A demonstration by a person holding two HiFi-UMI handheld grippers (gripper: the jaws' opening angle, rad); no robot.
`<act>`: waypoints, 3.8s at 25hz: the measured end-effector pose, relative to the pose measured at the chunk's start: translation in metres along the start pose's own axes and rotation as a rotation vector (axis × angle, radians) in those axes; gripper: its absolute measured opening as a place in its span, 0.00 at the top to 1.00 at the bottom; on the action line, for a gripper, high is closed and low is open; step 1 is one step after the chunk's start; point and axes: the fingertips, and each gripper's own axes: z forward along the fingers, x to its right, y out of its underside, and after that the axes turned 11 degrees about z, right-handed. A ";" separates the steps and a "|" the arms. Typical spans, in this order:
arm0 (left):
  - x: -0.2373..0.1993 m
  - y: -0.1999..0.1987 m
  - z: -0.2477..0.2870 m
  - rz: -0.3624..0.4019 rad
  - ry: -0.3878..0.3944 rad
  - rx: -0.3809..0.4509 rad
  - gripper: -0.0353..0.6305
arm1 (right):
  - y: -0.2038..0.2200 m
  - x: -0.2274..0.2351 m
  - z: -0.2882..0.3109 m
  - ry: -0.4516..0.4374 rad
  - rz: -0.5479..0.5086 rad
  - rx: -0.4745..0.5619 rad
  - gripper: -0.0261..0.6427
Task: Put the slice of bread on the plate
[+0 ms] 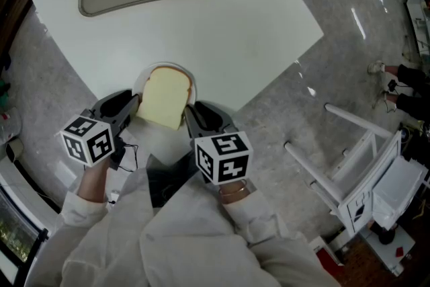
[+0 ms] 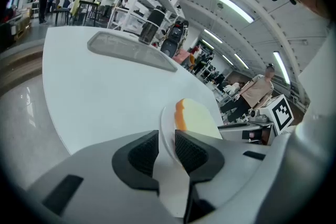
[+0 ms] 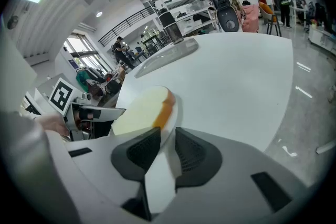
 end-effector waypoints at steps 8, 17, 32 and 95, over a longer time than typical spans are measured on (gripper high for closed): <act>0.003 0.000 0.002 0.019 0.021 -0.026 0.80 | -0.002 0.000 0.002 0.000 0.012 -0.009 0.85; 0.004 0.001 0.002 0.004 0.010 -0.019 0.81 | -0.004 -0.001 0.004 0.007 0.036 0.013 0.86; 0.000 0.007 -0.003 -0.072 -0.029 0.037 0.81 | -0.001 -0.005 0.009 0.024 0.047 -0.009 0.88; -0.106 -0.166 -0.012 -0.017 0.040 0.210 0.82 | -0.169 -0.072 0.068 -0.006 0.044 0.126 0.88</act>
